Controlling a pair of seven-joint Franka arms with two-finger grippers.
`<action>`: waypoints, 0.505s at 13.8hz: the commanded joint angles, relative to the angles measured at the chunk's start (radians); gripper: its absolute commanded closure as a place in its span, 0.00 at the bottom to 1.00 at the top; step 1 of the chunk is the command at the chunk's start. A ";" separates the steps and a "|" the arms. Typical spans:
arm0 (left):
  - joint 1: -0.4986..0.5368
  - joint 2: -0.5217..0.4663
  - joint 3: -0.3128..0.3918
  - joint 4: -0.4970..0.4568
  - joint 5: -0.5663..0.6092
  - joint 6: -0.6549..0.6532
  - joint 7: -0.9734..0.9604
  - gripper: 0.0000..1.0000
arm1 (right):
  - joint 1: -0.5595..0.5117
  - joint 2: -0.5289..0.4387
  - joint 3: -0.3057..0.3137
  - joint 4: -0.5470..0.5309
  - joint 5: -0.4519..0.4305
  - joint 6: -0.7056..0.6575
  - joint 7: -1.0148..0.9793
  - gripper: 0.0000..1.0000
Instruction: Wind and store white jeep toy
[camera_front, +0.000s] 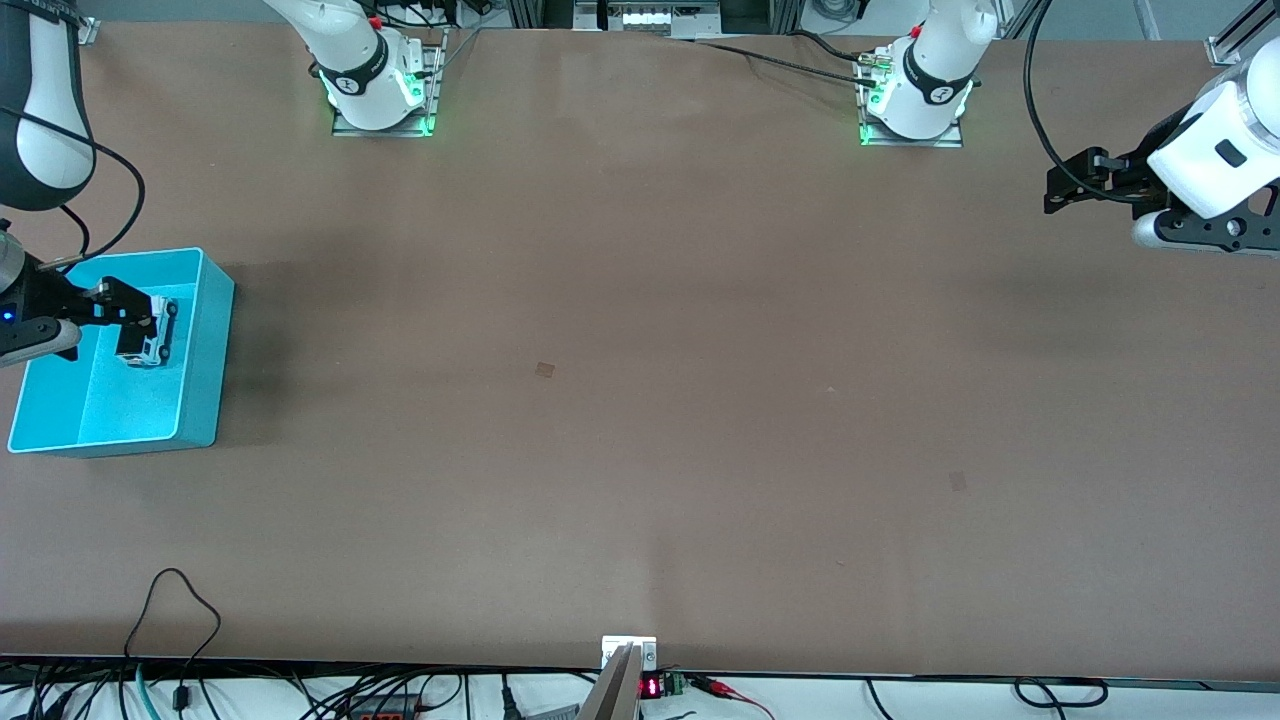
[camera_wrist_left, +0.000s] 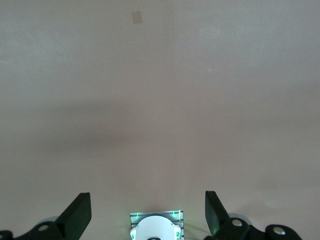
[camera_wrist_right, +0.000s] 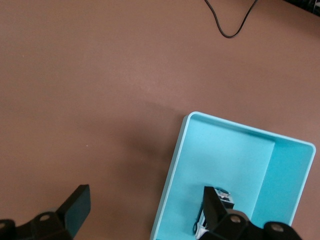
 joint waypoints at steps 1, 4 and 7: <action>0.008 0.016 -0.001 0.035 -0.014 -0.023 0.005 0.00 | -0.008 -0.060 0.046 0.002 -0.001 -0.075 0.111 0.00; 0.004 0.018 -0.001 0.033 -0.014 -0.023 0.001 0.00 | -0.023 -0.131 0.121 0.001 -0.001 -0.161 0.268 0.00; 0.007 0.018 -0.001 0.036 -0.014 -0.043 0.002 0.00 | -0.046 -0.195 0.165 0.001 0.001 -0.226 0.374 0.00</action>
